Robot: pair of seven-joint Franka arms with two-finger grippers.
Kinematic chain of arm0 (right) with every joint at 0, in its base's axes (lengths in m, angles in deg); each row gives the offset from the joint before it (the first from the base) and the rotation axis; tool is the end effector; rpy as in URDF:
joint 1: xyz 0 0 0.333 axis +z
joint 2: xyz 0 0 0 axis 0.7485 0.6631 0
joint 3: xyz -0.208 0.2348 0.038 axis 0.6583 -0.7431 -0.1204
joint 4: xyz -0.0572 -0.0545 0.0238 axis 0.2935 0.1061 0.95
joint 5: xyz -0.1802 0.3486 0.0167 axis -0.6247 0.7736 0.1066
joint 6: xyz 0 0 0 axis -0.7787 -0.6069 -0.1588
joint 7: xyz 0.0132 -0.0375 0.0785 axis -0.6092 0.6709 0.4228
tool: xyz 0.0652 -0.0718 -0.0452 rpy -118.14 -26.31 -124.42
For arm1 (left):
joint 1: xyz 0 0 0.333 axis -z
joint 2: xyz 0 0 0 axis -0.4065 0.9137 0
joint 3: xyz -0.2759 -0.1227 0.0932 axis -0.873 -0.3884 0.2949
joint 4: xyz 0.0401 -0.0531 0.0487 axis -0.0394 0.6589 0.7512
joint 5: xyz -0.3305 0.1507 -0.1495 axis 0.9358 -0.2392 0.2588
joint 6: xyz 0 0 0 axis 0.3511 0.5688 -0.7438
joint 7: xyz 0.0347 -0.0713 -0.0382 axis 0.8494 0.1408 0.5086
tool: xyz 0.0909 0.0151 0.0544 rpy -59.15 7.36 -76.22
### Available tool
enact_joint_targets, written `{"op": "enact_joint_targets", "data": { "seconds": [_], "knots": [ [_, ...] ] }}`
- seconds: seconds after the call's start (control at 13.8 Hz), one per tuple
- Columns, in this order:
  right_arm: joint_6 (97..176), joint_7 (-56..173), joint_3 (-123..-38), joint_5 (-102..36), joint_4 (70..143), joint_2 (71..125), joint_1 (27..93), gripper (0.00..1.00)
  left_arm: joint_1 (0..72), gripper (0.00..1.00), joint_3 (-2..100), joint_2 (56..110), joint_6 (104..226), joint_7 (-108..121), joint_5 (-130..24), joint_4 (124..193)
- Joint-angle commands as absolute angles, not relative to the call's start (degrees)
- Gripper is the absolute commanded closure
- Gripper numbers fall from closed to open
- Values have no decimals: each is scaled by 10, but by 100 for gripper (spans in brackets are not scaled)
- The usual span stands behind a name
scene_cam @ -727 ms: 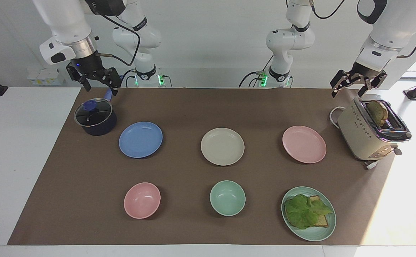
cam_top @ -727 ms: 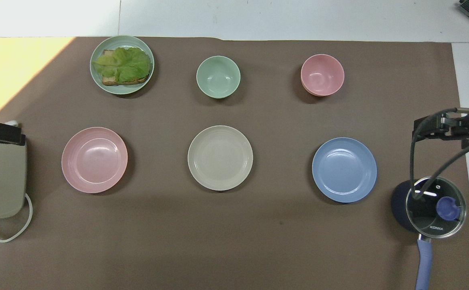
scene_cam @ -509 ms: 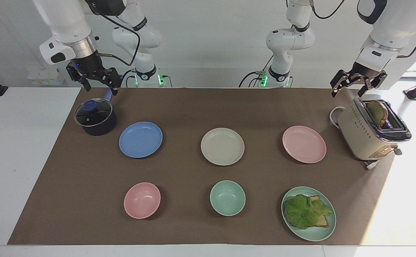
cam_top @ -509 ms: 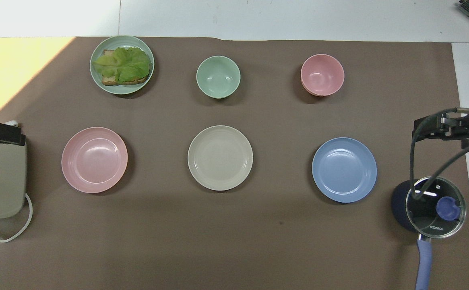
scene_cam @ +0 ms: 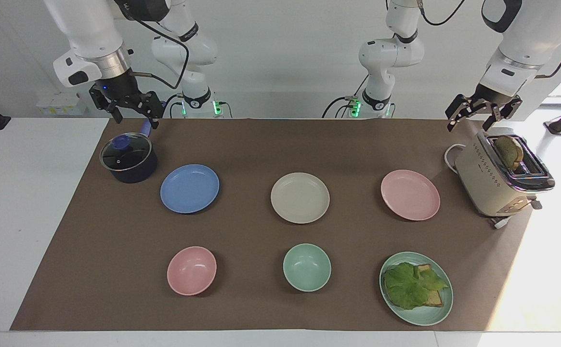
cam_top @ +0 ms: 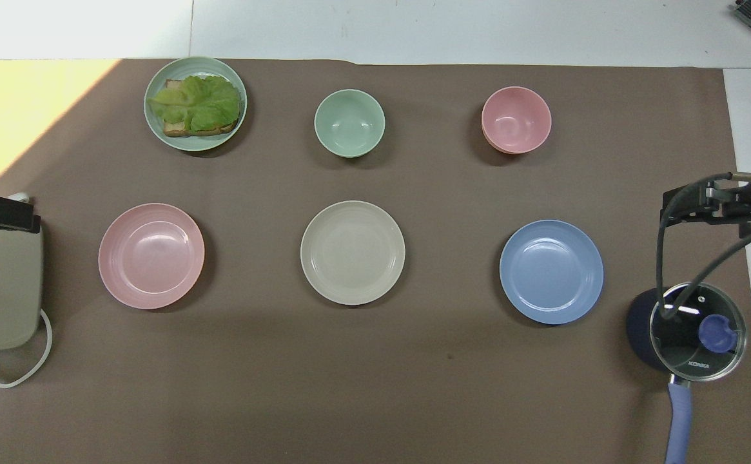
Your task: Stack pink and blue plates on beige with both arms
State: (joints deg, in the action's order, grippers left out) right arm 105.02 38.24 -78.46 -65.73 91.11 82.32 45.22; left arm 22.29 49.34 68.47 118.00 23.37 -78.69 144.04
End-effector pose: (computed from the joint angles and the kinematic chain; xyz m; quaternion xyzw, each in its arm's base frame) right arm 0.5430 0.0160 0.6388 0.9956 -0.0908 -0.0130 0.0205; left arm 0.5324 -0.0081 0.6314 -0.9997 0.0215 -0.0105 0.0026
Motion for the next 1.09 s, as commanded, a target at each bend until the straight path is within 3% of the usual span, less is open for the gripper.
{"op": "enact_joint_targets", "data": {
  "seconds": [0.0, 0.29, 0.73, 0.87, 1.02],
  "knots": [
    [1054, 379, -786, -657, 906, 826, 449, 0, 228, 0, 499, 677, 1169, 238, -794, 1445],
    [1054, 380, -785, -657, 906, 826, 446, 0, 221, 0, 501, 683, 1196, 238, -793, 1484],
    [1055, 380, -785, -657, 906, 826, 443, 0, 191, 0, 503, 692, 1339, 235, -793, 1629],
    [1055, 381, -785, -657, 907, 826, 442, 0, 187, 0, 503, 709, 1391, 236, -793, 1667],
    [1055, 381, -785, -657, 906, 826, 442, 0, 188, 0, 503, 762, 1416, 237, -793, 1672]
  ]
}}
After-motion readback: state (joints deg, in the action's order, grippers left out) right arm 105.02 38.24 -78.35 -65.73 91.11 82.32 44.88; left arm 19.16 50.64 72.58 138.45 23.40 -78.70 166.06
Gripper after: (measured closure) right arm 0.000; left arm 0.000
